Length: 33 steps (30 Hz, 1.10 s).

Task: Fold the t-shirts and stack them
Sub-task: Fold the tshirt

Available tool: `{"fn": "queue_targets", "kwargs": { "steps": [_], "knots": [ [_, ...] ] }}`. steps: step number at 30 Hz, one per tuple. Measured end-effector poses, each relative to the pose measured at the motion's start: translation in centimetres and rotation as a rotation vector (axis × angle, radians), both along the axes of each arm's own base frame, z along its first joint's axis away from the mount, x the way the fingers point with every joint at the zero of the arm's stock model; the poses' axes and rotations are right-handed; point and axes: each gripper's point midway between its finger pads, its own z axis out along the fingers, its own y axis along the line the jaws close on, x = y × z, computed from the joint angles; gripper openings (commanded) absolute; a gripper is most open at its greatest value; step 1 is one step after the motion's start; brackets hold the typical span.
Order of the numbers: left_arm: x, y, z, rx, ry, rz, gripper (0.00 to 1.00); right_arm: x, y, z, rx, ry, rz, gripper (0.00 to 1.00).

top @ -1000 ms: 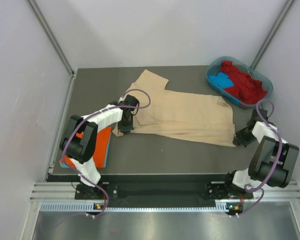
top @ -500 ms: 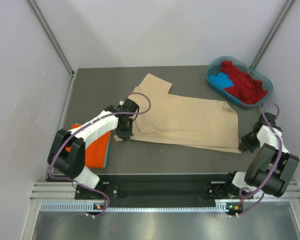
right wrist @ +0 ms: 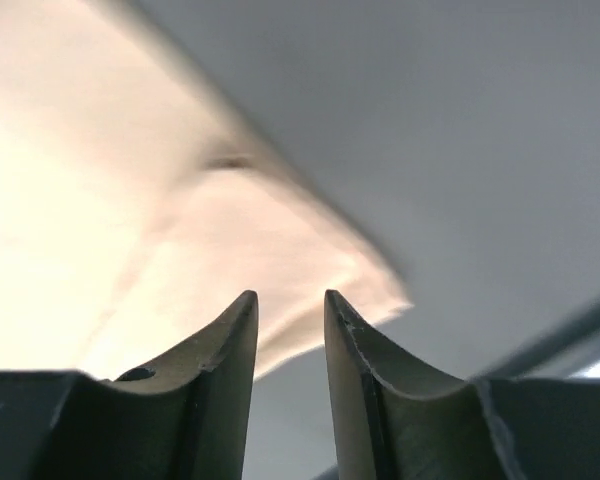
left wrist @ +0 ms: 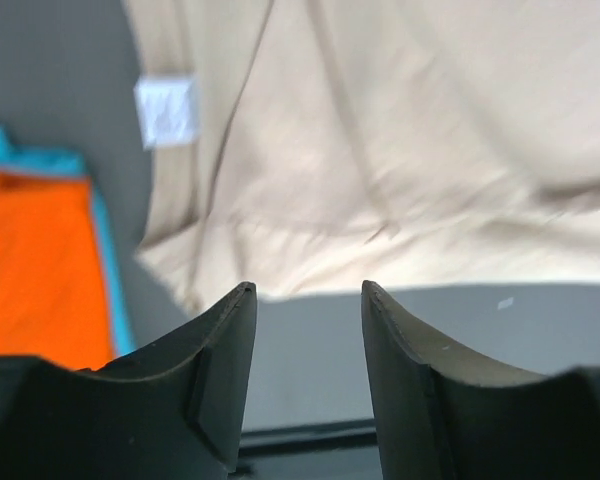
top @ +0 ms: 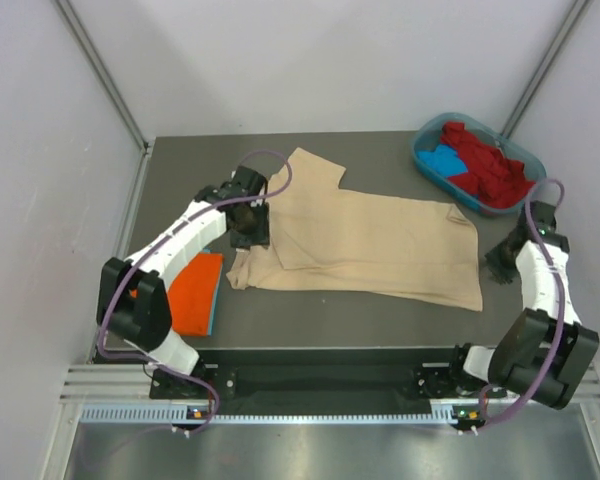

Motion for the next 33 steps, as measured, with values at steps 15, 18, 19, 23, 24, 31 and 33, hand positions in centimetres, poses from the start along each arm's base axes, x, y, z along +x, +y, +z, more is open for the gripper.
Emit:
{"fn": "queue_targets", "kwargs": {
  "steps": [15,18,19,23,24,31,33],
  "knots": [
    [13.4,0.5,-1.6,-0.443,0.014,0.25,0.49,10.1,33.7,8.4,-0.112,-0.585,1.381,0.41],
    [15.0,2.4,-1.3,-0.475,-0.005,0.319,0.5,10.0,39.0,7.7,-0.165,-0.623,1.573,0.41],
    [15.3,2.7,-1.1,-0.483,-0.013,0.338,0.51,9.9,40.8,7.4,-0.184,-0.639,1.632,0.41],
    [15.6,2.1,-1.0,-0.514,-0.008,0.351,0.52,8.6,46.2,5.5,-0.245,-0.666,1.83,0.41],
    [15.6,1.8,-1.3,-0.522,-0.002,0.35,0.52,8.1,47.3,4.9,-0.255,-0.663,1.874,0.41],
    [15.6,1.3,-4.1,-0.516,0.061,0.37,0.51,6.3,50.0,-0.1,-0.294,-0.589,2.038,0.4],
    [15.7,1.3,-4.3,-0.516,0.067,0.373,0.5,6.3,49.9,-0.7,-0.299,-0.576,2.049,0.39]
  ]
}}
